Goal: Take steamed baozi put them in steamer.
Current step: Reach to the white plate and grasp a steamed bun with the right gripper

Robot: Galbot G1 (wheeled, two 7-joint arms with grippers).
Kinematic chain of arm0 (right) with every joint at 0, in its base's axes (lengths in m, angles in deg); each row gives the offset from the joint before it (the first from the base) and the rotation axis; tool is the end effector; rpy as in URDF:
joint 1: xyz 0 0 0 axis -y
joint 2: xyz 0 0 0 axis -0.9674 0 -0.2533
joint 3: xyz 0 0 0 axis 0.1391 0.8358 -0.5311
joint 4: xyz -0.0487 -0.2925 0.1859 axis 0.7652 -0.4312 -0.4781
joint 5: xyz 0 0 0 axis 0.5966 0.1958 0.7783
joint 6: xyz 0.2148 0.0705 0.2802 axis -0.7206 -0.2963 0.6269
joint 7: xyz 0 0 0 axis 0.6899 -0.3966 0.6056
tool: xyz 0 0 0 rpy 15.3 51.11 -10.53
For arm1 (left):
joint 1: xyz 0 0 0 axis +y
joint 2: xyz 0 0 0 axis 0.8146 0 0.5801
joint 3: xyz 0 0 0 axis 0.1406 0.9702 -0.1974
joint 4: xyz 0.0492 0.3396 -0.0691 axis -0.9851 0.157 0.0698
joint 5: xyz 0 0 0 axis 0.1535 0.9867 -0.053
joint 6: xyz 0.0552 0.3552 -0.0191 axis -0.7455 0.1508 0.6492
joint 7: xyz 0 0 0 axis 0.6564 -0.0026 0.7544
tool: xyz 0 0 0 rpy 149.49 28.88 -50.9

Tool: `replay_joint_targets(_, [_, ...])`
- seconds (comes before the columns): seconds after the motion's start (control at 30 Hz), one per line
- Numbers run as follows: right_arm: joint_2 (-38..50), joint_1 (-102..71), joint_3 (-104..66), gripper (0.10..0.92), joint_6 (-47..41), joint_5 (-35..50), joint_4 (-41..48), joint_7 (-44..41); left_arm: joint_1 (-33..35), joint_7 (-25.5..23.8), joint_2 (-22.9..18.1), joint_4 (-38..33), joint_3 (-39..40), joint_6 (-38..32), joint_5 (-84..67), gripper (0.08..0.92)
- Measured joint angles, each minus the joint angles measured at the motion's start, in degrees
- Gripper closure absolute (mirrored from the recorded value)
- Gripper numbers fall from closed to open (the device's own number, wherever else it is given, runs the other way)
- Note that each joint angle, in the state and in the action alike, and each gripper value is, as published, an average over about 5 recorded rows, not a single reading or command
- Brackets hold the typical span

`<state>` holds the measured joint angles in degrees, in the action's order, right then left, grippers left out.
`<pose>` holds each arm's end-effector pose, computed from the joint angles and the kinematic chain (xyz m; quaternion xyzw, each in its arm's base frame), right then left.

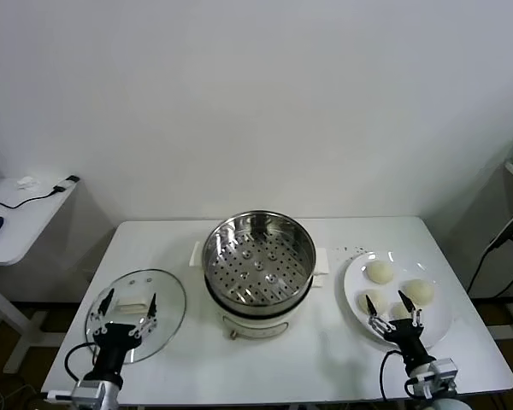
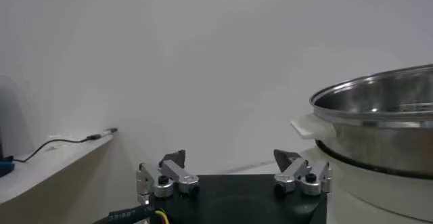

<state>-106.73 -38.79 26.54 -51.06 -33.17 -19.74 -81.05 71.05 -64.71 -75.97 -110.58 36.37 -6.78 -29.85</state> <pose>0.2129 -0.1507 -0.3738 0.0859 -0.9902 0.0656 0.0882 0.1470 0.0724 -0.3214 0.0141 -0.9918 -0.1193 0.0428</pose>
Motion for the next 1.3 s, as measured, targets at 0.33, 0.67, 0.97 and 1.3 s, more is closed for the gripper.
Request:
replay_joint_targets(0.33, [18.5, 7.6, 4.2, 0.203, -8.8, -3.8, 3.9, -13.3, 0.8, 1.7, 0.1, -0.6, 1.4, 0.2, 0.8, 0.177])
replay_joint_targets(0.67, [37.5, 34.3, 28.6, 0.203, -10.7, -9.2, 17.1, -31.6, 1.5, 2.9, 0.2, -0.3, 2.1, -0.4, 1.1, 0.177])
replay_joint_targets(0.97, [40.3, 66.4, 61.5, 0.203, -8.4, -13.1, 32.1, -42.5, 1.8, 3.4, 0.4, 0.4, 1.8, -0.6, 1.1, 0.177])
replay_joint_targets(1.3, [34.2, 83.9, 82.5, 0.203, -7.3, -15.0, 45.5, -47.1, 1.8, 3.6, 0.9, 0.6, 1.1, -0.4, 1.2, 0.177])
